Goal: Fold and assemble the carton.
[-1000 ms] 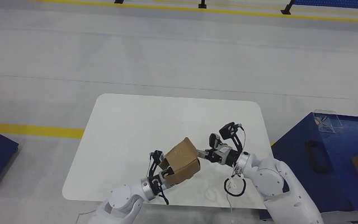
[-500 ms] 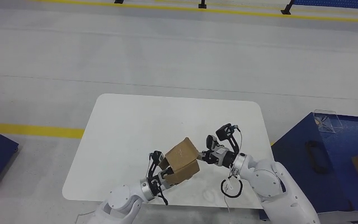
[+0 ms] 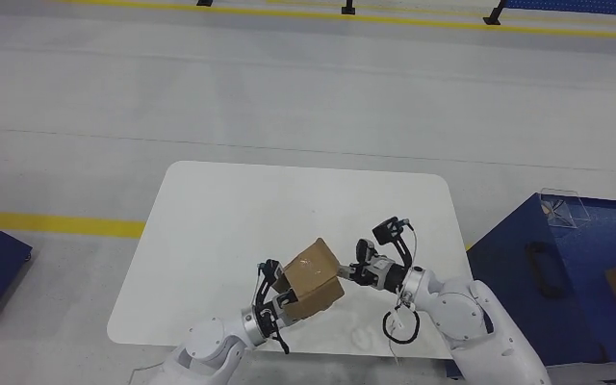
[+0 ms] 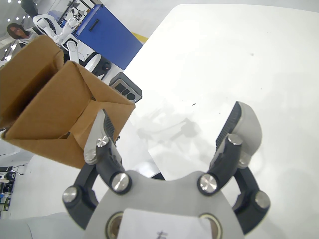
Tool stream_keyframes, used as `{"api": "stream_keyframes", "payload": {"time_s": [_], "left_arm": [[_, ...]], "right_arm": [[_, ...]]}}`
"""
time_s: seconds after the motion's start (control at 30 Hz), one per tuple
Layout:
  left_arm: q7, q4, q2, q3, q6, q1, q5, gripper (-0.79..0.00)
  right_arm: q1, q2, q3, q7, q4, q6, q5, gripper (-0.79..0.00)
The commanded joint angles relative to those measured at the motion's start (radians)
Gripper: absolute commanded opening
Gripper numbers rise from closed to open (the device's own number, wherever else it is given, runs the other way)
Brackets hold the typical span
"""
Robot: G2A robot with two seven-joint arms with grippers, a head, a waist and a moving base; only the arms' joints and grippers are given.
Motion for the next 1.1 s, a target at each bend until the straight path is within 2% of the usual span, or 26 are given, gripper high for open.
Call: {"api": "stream_keyframes", "payload": {"time_s": [0.0,0.1,0.33,0.4,0.67,0.7,0.8,0.87,0.93,0.97,1.03,1.07], "left_arm": [[0.0,0.003,0.0,0.002,-0.003,-0.001,0.0,-0.785],[-0.014,0.007,-0.001,0.005,-0.004,0.001,-0.017,-0.785],[-0.03,0.006,-0.001,0.007,-0.001,0.001,-0.035,-0.785],[-0.03,0.006,-0.001,0.007,-0.001,0.001,-0.035,-0.785],[-0.024,0.004,-0.001,0.006,0.002,0.002,-0.029,-0.785],[0.016,-0.013,0.0,0.003,0.048,0.004,-0.016,-0.785],[0.24,-0.16,-0.002,-0.011,0.304,0.014,-0.038,-0.785],[0.483,-0.274,-0.014,-0.025,0.498,0.026,-0.16,-0.785],[0.755,-0.364,-0.034,-0.023,0.624,0.045,-0.335,-0.785],[0.898,-0.39,-0.047,-0.016,0.656,0.054,-0.439,-0.785],[1.2,-0.43,-0.075,0.017,0.658,0.055,-0.617,-0.785],[1.318,-0.44,-0.091,0.036,0.613,0.059,-0.726,-0.785]], "right_arm": [[0.004,-0.002,-0.002,-0.013,-0.002,-0.003,0.011,0.0],[0.001,-0.002,0.023,-0.064,-0.003,-0.003,0.042,0.0],[-0.048,-0.004,0.174,-0.321,0.017,-0.029,0.203,0.0],[-0.072,-0.008,0.207,-0.389,0.027,-0.025,0.298,0.0],[-0.072,-0.008,0.207,-0.389,0.027,-0.025,0.298,0.0],[-0.072,-0.008,0.207,-0.389,0.027,-0.025,0.298,0.0],[-0.072,-0.008,0.207,-0.389,0.027,-0.025,0.298,0.0],[-0.072,-0.008,0.207,-0.389,0.027,-0.025,0.298,0.0],[-0.072,-0.008,0.207,-0.389,0.027,-0.025,0.298,0.0],[-0.072,-0.008,0.207,-0.389,0.027,-0.025,0.298,0.0],[-0.072,-0.008,0.207,-0.389,0.027,-0.025,0.298,0.0],[-0.072,-0.008,0.207,-0.389,0.027,-0.025,0.298,0.0]]}}
